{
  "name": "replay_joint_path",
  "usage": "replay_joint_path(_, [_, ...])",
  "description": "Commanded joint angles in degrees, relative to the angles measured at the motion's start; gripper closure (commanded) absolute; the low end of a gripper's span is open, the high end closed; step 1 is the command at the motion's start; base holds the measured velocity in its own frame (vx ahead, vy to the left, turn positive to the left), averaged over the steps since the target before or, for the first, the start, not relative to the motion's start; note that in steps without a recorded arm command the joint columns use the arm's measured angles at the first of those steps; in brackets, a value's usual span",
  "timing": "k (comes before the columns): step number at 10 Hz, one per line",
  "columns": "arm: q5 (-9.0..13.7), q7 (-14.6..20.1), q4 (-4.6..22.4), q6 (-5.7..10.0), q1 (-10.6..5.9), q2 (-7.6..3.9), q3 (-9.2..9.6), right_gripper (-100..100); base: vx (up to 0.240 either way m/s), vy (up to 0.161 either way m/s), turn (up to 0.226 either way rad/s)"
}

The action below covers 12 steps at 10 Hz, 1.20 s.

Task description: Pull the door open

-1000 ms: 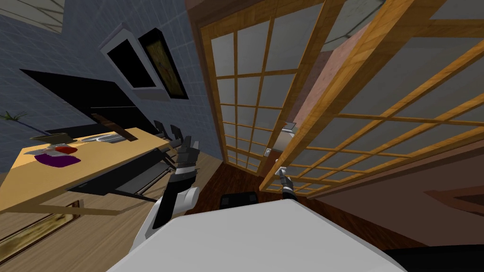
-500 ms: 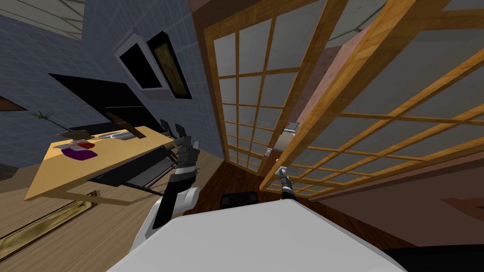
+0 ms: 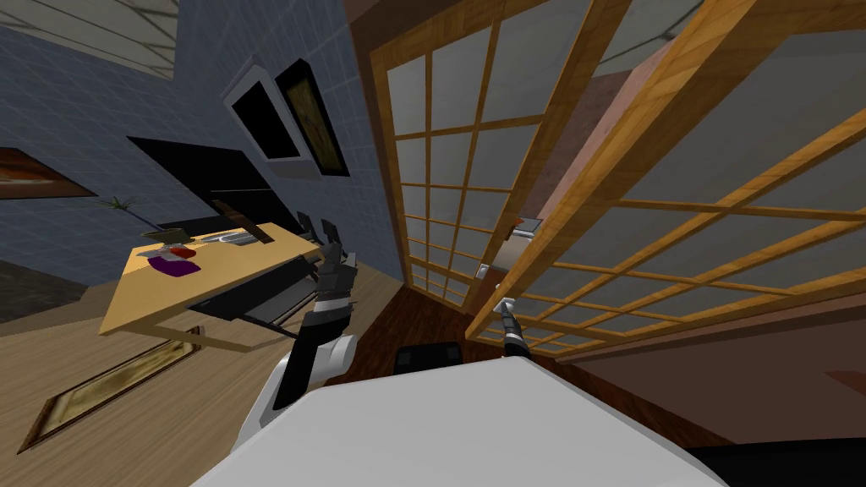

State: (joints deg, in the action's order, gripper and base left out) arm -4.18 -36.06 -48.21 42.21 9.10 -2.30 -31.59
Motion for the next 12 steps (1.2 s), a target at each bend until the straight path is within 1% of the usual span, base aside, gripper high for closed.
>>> replay_joint_path(1, [2.0,2.9,-0.5,-0.13,0.23,-1.69,-0.58,100,-0.061,-0.024,0.11])
replay_joint_path(2, [2.0,3.7,-0.5,-0.13,0.23,-1.69,-0.58,100,-0.052,-0.013,0.052])
replay_joint_path(3, [2.9,5.6,-0.4,0.05,0.2,-2.02,0.07,100,-0.053,-0.007,0.066])
replay_joint_path(4, [2.9,6.0,-0.4,0.05,0.2,-2.02,0.07,100,-0.027,0.001,0.08])
replay_joint_path(12, [2.9,6.0,-0.4,0.05,0.2,-2.02,0.07,100,-0.001,0.001,-0.006])
